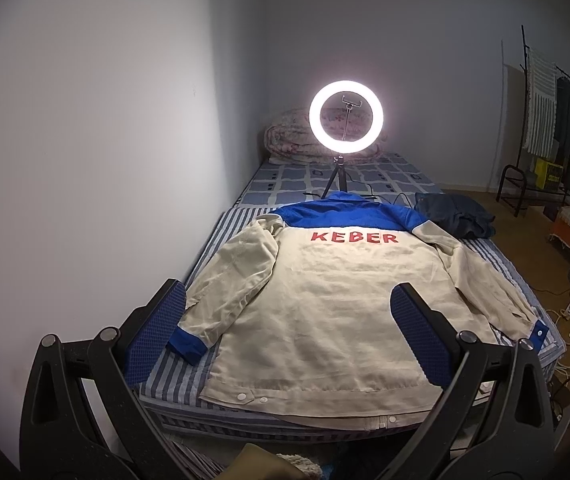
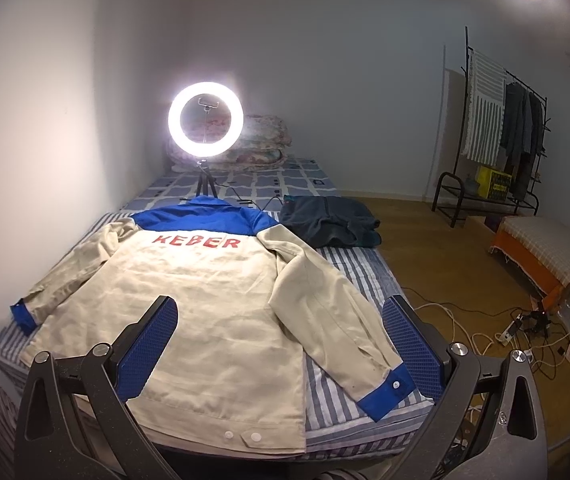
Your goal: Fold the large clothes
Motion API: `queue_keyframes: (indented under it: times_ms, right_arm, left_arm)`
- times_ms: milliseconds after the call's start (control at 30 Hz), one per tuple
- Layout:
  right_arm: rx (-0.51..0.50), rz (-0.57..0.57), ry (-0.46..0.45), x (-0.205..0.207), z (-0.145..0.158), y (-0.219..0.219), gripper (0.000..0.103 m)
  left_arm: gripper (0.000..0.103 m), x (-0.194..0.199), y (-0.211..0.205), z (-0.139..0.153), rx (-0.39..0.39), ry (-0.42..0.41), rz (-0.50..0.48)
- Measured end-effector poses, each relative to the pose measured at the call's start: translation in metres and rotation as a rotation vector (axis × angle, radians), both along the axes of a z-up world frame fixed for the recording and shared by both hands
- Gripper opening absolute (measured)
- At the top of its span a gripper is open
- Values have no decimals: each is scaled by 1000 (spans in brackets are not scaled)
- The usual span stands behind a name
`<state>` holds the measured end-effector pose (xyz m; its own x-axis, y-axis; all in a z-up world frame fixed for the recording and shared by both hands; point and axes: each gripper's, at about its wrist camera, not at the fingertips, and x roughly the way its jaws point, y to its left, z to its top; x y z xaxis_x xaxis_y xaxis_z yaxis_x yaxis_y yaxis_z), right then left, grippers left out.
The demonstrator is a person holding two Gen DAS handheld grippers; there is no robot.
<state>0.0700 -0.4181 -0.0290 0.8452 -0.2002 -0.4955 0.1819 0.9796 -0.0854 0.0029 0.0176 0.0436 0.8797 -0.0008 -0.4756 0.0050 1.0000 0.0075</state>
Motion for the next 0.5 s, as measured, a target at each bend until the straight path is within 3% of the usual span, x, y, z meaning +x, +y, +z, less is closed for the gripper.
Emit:
queue_keyframes:
  times_ms: [500]
  right_arm:
    - [-1, -1, -1, 0, -1, 1, 102]
  left_arm:
    - [103, -4, -3, 0, 7, -8, 1]
